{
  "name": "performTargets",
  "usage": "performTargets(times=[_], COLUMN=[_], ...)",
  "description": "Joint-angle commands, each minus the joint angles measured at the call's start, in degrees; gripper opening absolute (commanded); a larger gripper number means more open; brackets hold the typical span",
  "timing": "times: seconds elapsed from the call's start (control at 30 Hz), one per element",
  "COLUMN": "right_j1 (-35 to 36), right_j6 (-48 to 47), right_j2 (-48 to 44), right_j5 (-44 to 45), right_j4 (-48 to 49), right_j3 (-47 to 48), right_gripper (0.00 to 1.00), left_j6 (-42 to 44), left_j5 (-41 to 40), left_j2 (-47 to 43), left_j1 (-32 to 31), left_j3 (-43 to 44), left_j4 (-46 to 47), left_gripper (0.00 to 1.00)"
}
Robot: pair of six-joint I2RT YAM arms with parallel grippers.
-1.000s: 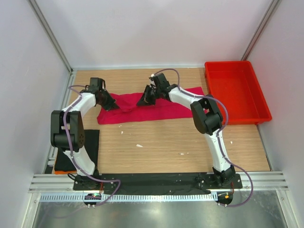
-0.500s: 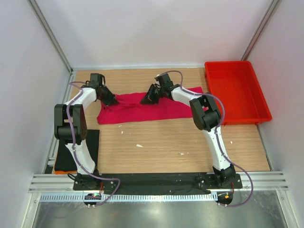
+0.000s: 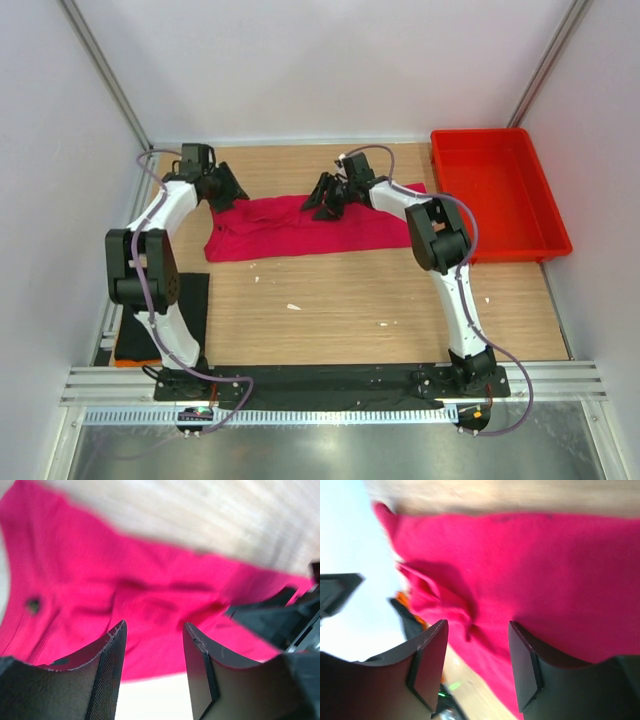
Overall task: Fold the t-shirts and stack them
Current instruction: Fold the tshirt
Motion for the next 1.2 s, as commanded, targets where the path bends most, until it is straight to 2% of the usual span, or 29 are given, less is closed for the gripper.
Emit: performTargets(times=[0.0, 0.1, 0.17, 0.33, 0.43, 0.8, 1.17], right_j1=[1.5, 2.3, 3.0, 3.5, 3.6, 3.7, 3.7], right_j6=[-11.6, -16.3, -18.2, -18.1, -18.1, -18.0, -16.1], right_j2=[-4.8, -4.0, -3.1, -0.9, 0.2, 2.6, 4.7], right_j5=[1.5, 2.4, 3.8, 4.7, 5.2, 5.3, 4.7], right_j4=[-6.3, -8.7, -9.0, -8.0, -9.0, -9.0, -8.6], right_j3=[2.9, 5.7, 6.7, 10.0, 11.7, 14.4, 16.8], right_gripper=[0.58, 0.58, 0.54, 0.47, 0.47, 0.49, 0.41], left_j6=[4.5, 5.8, 7.3, 5.9, 5.6, 4.8, 5.1], left_j5=[-1.7, 0.2, 2.6, 1.5, -1.6, -3.5, -2.4], left_j2=[-6.7, -6.2, -3.9, 0.0, 2.1, 5.9, 8.6], left_j1=[-0.1, -0.1, -0.2, -0.3, -0.7, -1.0, -1.9], left_j3=[-6.7, -8.8, -8.1, -3.9, -1.1, 2.8, 4.6], left_j4=[0.4, 0.9, 2.2, 2.0, -1.1, -3.3, -4.3], left_gripper=[0.5, 0.45, 0.45, 0.47, 0.45, 0.4, 0.35])
